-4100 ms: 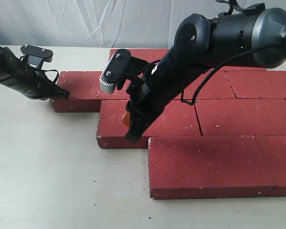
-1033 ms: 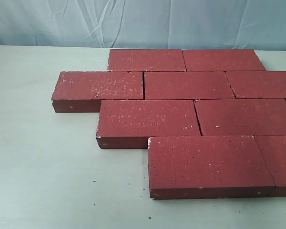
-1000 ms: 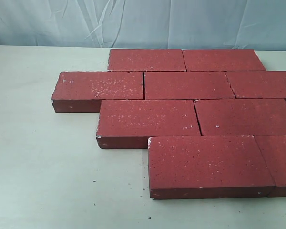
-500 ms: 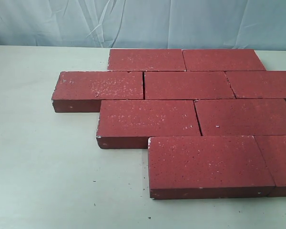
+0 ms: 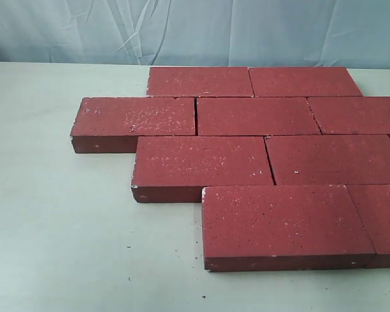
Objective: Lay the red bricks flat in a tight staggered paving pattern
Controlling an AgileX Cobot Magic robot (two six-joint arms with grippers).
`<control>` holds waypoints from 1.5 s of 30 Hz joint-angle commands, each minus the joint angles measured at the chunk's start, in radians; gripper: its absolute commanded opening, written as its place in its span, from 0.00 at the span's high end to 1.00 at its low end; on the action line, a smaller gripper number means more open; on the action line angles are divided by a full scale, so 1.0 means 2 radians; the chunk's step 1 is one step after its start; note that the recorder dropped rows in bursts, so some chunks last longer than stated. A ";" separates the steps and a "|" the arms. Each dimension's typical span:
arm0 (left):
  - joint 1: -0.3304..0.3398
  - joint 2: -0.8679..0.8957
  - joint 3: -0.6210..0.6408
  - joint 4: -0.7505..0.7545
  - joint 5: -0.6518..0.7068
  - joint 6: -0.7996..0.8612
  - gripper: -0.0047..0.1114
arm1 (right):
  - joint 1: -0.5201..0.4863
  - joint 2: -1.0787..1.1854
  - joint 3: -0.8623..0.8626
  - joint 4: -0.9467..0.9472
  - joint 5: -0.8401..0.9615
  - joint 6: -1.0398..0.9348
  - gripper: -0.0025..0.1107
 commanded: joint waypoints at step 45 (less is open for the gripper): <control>0.023 -0.211 0.203 -0.039 -0.010 -0.041 0.96 | -0.003 -0.003 0.003 0.000 -0.007 -0.001 0.99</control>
